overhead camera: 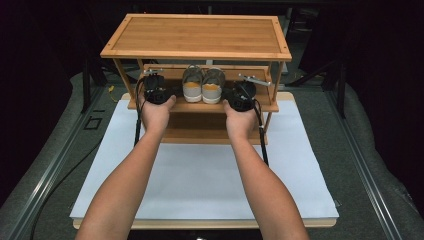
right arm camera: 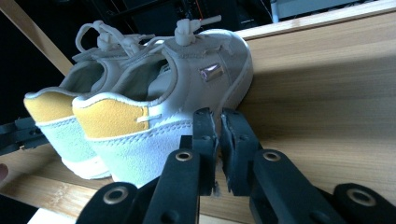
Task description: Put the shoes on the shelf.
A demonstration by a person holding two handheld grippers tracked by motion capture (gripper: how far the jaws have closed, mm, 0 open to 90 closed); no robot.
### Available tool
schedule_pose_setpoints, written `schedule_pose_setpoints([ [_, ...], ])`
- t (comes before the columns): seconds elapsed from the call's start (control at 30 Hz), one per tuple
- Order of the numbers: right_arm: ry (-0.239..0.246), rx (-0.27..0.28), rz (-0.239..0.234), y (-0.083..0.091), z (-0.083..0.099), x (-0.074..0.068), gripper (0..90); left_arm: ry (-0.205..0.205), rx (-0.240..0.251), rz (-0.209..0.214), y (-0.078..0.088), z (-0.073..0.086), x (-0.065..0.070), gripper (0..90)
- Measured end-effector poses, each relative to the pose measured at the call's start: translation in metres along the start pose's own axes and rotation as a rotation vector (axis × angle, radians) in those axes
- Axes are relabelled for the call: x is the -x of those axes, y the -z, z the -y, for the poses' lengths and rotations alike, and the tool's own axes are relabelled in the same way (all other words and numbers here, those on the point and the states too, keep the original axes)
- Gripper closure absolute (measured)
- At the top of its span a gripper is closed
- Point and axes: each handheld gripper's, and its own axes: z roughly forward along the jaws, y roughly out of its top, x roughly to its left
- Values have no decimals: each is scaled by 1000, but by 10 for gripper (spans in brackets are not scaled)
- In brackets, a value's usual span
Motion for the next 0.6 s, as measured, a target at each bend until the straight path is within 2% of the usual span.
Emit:
schedule_pose_setpoints([
  [0.07, 7, -26, 1, 3, 1, 0, 841, -1, -6, 2, 2, 1, 1, 884],
  [0.2, 20, -18, 6, 4, 4, -3, 848, -2, 6, 26, 9, 2, 4, 884],
  [0.23, 26, -2, -9, 4, 4, -3, 847, -7, 5, 28, 10, 1, 4, 883],
  [0.27, 34, -20, 2, 7, 3, -4, 842, -6, 7, 29, 12, 1, 4, 881],
  [0.3, 28, 7, -19, 7, 4, -4, 842, -4, 6, 32, 14, 1, 4, 878],
  [0.33, 34, -8, -15, 10, 2, -5, 842, -5, 4, 31, 15, 0, 4, 874],
  [0.4, 35, 2, -13, 14, 1, -6, 838, -10, 4, 32, 19, 0, 5, 868],
  [0.47, 27, -1, -39, 17, 0, -5, 832, -13, 5, 39, 23, 0, 6, 861],
  [0.53, 40, 6, -39, 22, 0, -7, 827, -16, 10, 46, 27, -1, 7, 857],
  [0.57, 59, -19, -40, 25, -1, -7, 826, -15, 10, 52, 28, -1, 7, 855],
  [0.6, 67, -19, -36, 27, -1, -8, 823, -13, 11, 58, 31, -1, 8, 852],
])
